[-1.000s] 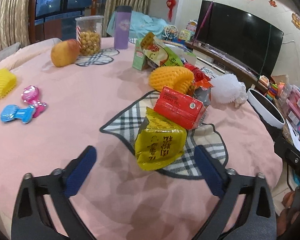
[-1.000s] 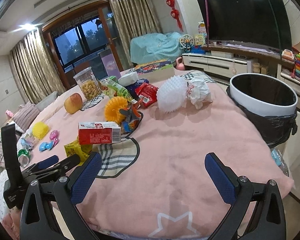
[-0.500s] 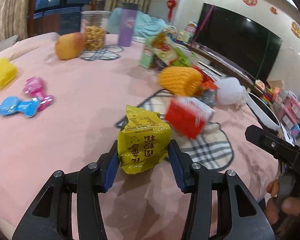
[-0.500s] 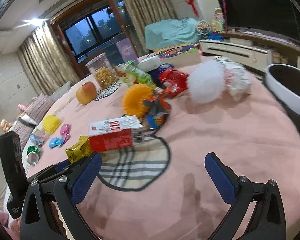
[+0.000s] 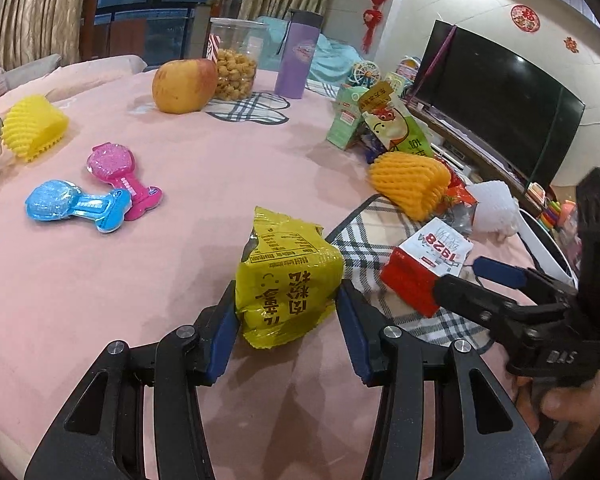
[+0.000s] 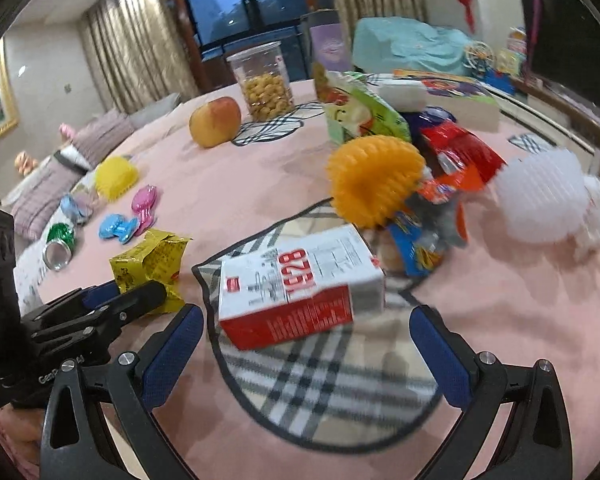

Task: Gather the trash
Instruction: 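Grasp the yellow snack bag with the left tool while the right tool grasps the red-white milk carton, then carry both items over the trash bin and open both tools to drop them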

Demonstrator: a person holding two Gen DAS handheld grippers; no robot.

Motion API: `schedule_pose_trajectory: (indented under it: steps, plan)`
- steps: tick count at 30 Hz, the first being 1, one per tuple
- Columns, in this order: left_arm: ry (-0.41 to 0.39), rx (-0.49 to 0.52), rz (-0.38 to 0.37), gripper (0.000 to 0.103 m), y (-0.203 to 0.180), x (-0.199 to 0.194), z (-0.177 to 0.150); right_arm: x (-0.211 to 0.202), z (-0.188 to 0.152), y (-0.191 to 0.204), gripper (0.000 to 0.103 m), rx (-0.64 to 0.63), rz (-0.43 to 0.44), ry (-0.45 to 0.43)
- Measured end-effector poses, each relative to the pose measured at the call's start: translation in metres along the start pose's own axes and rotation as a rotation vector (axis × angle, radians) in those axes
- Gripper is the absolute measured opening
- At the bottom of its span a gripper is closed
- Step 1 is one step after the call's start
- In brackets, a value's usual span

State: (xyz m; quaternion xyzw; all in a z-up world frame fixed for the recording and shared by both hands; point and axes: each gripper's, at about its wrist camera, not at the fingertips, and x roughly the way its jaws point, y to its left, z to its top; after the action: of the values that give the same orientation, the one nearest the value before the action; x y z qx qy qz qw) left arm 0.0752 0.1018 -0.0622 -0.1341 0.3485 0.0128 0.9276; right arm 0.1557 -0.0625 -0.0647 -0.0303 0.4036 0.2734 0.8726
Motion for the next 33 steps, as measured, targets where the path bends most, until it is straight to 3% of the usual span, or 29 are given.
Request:
schedule_pose_trajectory:
  steps: [4,6,16,33]
  plan:
    - [0.003,0.003,0.0,0.047,-0.002,0.001,0.002,0.016,0.005,-0.003,0.101,0.003,0.024,0.048]
    - [0.004,0.003,0.001,0.047,-0.003,0.001,0.002,0.02,0.005,-0.01,0.093,0.036,0.033,0.062]
    - [0.006,0.063,-0.058,0.047,-0.04,-0.002,0.003,-0.019,-0.006,-0.04,0.093,0.153,0.054,-0.004]
    - [0.051,0.251,-0.258,0.047,-0.162,0.013,0.003,-0.109,-0.04,-0.146,0.093,0.376,-0.11,-0.129]
